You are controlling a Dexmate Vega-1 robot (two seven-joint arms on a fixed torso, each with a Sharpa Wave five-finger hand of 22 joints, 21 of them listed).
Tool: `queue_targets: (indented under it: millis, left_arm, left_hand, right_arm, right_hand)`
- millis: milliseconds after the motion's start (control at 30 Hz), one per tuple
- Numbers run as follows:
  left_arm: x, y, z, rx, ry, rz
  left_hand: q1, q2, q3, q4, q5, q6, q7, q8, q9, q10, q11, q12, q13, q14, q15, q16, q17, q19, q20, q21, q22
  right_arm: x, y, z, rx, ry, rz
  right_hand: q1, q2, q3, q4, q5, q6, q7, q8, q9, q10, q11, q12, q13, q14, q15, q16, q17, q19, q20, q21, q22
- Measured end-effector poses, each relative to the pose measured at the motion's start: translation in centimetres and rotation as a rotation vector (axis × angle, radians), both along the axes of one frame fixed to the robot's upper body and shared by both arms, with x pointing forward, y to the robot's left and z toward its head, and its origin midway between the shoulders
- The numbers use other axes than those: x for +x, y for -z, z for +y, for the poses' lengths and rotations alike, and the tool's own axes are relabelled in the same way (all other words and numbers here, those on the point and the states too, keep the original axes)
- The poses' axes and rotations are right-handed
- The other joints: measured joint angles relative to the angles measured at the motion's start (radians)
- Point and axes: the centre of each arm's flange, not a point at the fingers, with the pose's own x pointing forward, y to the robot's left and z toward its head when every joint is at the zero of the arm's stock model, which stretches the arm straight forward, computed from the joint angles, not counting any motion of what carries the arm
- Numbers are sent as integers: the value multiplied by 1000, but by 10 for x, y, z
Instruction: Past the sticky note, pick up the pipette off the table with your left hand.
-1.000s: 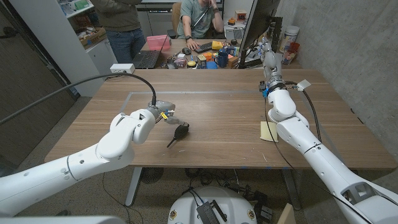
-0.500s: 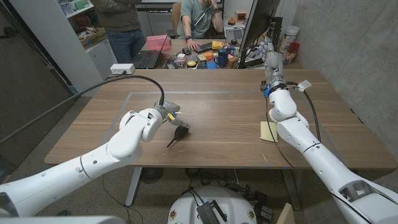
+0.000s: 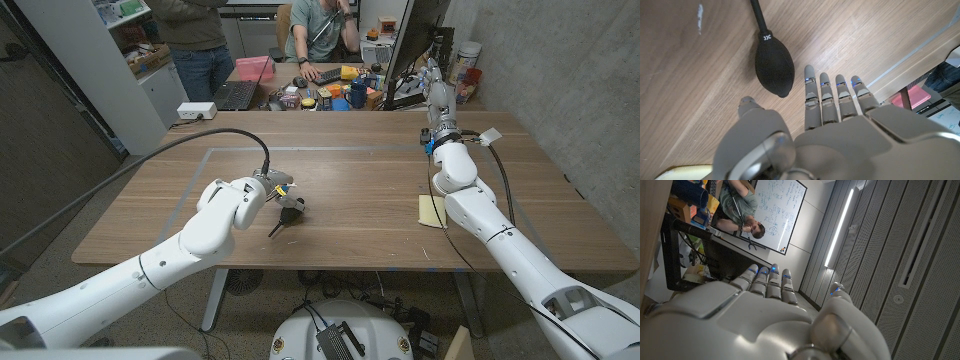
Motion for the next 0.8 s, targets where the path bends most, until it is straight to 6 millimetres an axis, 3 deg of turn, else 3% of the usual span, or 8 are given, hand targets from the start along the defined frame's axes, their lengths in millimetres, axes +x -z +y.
queue_targets:
  millis: [333,400,433,500,567,633,733,800]
  left_arm:
    - [0,10,-4,13,-27,37]
    - [1,12,-5,14,-29,43]
    - [2,15,-8,10,-25,50]
    - [2,18,-10,24,-41,39]
    - [2,20,-12,23,-42,15]
    - [1,21,-15,16,-34,-13]
    - [2,23,-17,7,-26,-25]
    - [2,22,-19,4,-18,-39]
  left_hand:
    - [-4,4,0,0,0,15,4,0,5,0,0,0,0,0,0,0,0,-1,1,0,0]
    - [8,12,2,-8,9,63,5,13,11,20,-1,1,0,4,-2,0,-1,-6,-4,1,0]
    - [74,40,28,-39,16,133,10,38,19,53,-8,8,0,29,-9,6,-3,-7,-4,8,0]
    - [263,80,110,-107,4,303,11,100,38,127,-31,19,-3,91,-32,13,-9,14,-3,23,0]
    - [466,76,220,-136,-57,480,13,186,73,211,-63,26,-5,159,-59,13,-12,40,0,26,0]
    - [612,91,293,-144,-107,571,21,247,106,274,-84,30,-9,206,-79,13,-14,54,2,26,0]
    - [685,104,325,-145,-136,589,38,280,128,299,-98,33,-10,226,-90,13,-14,55,3,26,0]
    - [693,101,337,-146,-139,602,31,288,136,310,-109,34,-7,226,-91,13,-14,55,3,26,0]
  right_arm:
    - [2,9,-9,31,9,-1]
    - [2,10,-11,36,8,-4]
    - [1,9,-11,42,4,-14]
    - [5,21,-18,57,11,-1]
    - [6,27,-22,70,13,1]
    - [7,34,-27,86,16,1]
    - [6,40,-32,107,20,-6]
    - [5,46,-37,121,28,-4]
  right_hand:
    - [0,0,0,0,0,0,0,0,0,0,0,0,0,0,0,0,0,0,0,0,0]
    - [0,0,0,0,0,0,0,0,0,0,0,0,0,0,0,0,0,-6,6,0,0]
    - [0,0,0,0,0,0,0,0,0,0,0,0,0,0,0,0,0,-7,7,0,0]
    - [0,0,0,0,0,0,0,0,0,0,0,0,0,0,0,0,0,-7,7,0,0]
    - [0,0,0,0,0,0,0,0,0,0,0,0,0,-4,-4,0,0,-3,11,0,0]
    - [0,0,-7,-1,0,0,0,0,0,0,0,0,0,-4,-4,0,0,-2,13,0,0]
    - [0,0,-7,-1,4,4,-4,0,0,0,0,0,0,-4,-4,0,0,-2,13,0,0]
    - [0,0,-7,-1,4,5,-5,0,0,0,0,0,0,-4,-4,0,0,-2,13,0,0]
